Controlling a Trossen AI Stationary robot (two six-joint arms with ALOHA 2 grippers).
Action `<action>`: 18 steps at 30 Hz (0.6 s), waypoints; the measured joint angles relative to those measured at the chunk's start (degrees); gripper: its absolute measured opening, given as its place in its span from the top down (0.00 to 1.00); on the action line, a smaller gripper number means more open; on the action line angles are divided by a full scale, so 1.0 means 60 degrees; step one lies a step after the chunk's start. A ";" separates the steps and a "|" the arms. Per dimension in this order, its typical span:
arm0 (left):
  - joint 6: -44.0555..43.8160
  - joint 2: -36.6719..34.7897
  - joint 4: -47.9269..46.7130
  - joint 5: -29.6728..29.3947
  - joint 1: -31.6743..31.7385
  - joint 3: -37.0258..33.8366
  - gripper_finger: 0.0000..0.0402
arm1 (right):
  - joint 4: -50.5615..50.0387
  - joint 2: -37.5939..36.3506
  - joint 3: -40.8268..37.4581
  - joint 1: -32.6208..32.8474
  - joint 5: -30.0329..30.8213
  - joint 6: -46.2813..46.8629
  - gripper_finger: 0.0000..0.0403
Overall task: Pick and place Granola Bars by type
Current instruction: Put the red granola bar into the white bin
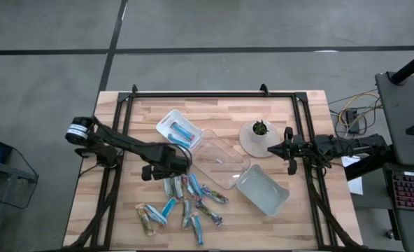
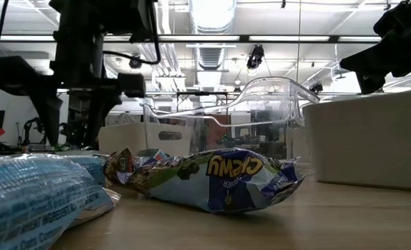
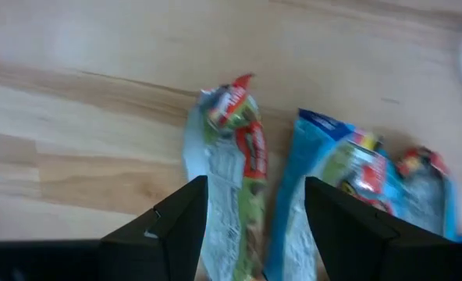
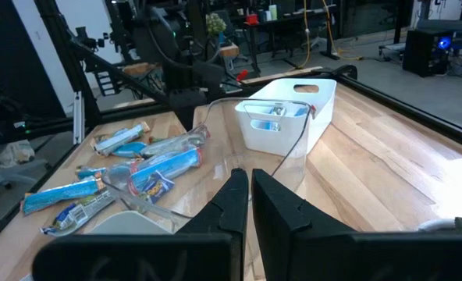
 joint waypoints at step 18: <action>0.0004 -0.0058 -0.0464 0.0013 0.0069 -0.0267 0.51 | 0.0002 0.0000 -0.0003 -0.0001 0.0003 0.0000 0.97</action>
